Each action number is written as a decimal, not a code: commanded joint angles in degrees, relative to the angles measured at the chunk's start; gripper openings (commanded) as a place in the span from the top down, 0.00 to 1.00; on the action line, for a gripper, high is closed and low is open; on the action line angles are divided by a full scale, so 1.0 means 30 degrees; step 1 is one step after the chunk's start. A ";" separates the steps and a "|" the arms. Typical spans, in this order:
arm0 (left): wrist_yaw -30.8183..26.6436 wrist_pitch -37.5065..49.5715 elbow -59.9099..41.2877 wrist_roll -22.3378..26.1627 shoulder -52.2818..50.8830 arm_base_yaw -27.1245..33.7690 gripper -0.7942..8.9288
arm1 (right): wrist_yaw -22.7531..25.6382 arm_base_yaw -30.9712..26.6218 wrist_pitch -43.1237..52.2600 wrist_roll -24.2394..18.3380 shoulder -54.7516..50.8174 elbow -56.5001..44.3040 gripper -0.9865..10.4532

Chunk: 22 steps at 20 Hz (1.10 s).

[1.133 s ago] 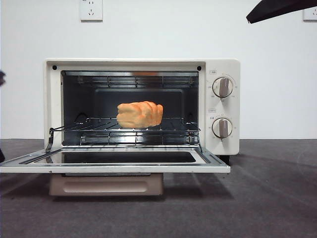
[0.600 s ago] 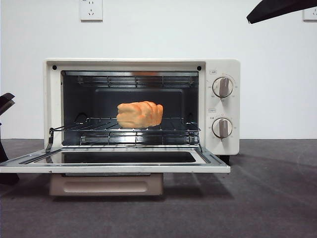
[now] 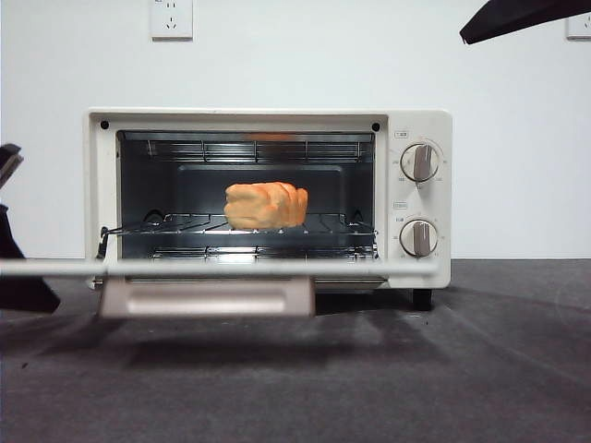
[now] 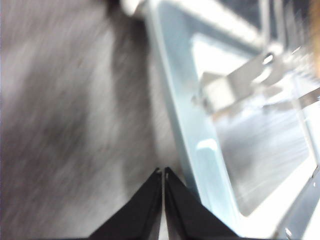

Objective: The left arm flap open the oven, the right arm pick bread and place it into oven, the left arm flap close the oven

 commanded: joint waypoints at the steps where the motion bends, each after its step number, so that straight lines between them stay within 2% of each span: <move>1: 0.1603 0.1712 0.0197 -0.1377 0.0117 0.0036 0.90 | 0.0015 0.0197 0.0182 0.0058 0.0109 0.0182 0.54; 14: 0.1727 1.1482 0.0233 -0.7315 -0.0102 0.0925 0.90 | 0.0022 0.0197 0.0175 0.0430 0.0117 0.0182 0.54; 19: 0.2310 1.1446 0.0233 -0.7577 -0.0648 0.0787 0.90 | 0.0029 0.0197 0.0182 0.0430 0.0117 0.0182 0.54; 22: 0.2251 1.1038 0.0233 -0.7461 -0.2492 0.0488 0.90 | 0.0058 0.0197 0.0189 0.0423 0.0124 0.0182 0.54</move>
